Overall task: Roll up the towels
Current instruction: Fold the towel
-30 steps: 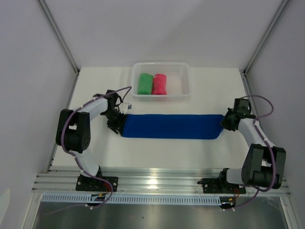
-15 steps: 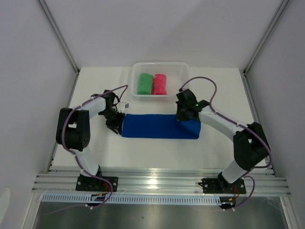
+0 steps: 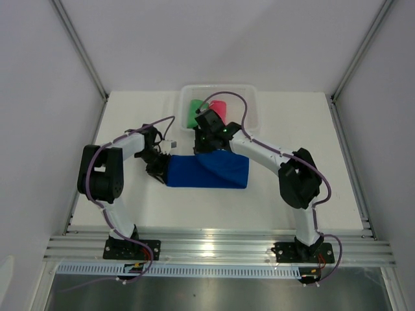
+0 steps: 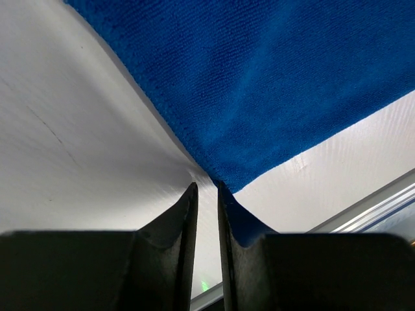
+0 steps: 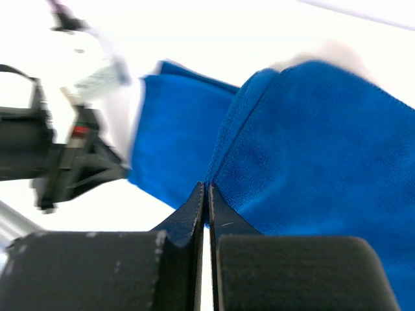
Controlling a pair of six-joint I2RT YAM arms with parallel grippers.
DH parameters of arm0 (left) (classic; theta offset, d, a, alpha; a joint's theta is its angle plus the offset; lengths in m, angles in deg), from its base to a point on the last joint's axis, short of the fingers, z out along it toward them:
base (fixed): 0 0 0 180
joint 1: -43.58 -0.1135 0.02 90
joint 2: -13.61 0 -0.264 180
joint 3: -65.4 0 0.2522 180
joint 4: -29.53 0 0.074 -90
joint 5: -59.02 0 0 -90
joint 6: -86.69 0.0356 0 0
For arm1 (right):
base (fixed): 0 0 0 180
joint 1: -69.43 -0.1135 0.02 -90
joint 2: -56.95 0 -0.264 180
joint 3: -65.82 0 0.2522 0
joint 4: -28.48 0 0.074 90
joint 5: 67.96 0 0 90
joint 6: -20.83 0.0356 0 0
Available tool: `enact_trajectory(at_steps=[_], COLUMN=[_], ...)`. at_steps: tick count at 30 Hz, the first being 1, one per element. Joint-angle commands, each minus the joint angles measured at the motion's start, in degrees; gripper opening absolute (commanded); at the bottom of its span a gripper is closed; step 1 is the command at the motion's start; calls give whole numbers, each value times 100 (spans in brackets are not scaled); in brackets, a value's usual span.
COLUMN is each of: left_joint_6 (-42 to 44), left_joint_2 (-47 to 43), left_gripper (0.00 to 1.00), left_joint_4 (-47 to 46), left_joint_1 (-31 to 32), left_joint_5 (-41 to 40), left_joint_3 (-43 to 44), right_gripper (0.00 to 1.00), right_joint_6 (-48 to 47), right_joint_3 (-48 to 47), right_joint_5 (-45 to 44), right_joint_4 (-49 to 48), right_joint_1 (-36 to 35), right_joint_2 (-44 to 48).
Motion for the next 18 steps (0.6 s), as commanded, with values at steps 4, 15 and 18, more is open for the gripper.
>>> enact_trajectory(at_steps=[4, 15, 18], left_joint_6=[2, 2, 10], left_joint_2=[-7, 19, 28], left_gripper=[18, 15, 15], left_joint_4=[-111, -164, -191], left_joint_1=[-120, -235, -243], left_joint_5=[371, 529, 555], left_joint_3=[-4, 40, 31], right_gripper=[0, 0, 0], right_joint_6=[263, 518, 702], right_joint_3=[-719, -1124, -1098], right_joint_5=[566, 628, 592], right_joint_4=[-36, -308, -483], right_joint_1=[-326, -449, -458], right_joint_2=[-467, -837, -864])
